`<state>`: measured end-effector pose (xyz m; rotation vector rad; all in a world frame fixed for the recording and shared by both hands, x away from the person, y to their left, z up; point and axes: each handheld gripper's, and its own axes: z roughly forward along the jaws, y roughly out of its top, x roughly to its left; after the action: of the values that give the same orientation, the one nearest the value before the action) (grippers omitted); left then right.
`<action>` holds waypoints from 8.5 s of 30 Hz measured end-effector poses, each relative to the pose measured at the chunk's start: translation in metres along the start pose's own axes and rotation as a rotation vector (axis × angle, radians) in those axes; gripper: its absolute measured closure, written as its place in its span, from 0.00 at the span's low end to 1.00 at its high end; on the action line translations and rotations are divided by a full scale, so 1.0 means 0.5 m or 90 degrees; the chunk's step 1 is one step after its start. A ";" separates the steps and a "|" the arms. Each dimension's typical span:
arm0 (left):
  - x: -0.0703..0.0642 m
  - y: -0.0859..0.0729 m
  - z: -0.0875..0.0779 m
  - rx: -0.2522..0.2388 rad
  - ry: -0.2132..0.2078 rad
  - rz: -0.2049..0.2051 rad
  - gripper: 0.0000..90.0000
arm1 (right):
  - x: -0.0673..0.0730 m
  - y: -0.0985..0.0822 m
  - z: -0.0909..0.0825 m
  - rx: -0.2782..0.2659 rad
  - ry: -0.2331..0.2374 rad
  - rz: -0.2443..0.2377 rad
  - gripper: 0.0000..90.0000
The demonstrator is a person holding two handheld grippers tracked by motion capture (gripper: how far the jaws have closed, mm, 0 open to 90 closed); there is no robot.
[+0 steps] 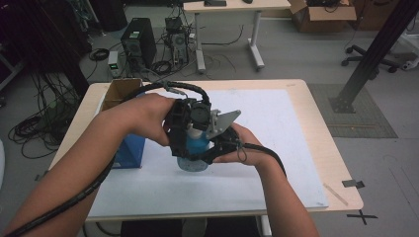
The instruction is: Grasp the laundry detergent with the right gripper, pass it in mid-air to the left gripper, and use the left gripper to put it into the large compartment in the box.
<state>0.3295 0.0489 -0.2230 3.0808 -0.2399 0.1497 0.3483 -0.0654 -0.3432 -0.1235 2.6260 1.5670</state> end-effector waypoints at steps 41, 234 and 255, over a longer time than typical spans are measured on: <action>-0.004 0.020 0.007 0.041 0.053 -0.020 0.33 | -0.002 0.013 -0.008 -0.011 -0.011 0.000 0.51; 0.151 -0.437 -0.153 0.097 0.032 -1.031 0.42 | -0.138 0.011 -0.275 0.474 -0.057 0.138 0.04; 0.145 -0.462 -0.054 0.098 0.010 -1.028 0.42 | -0.146 0.005 -0.274 0.505 -0.047 0.153 0.04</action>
<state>0.4346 0.2671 -0.1980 2.3583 2.1226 0.0906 0.4167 -0.1829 -0.2681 0.3019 3.0468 0.4449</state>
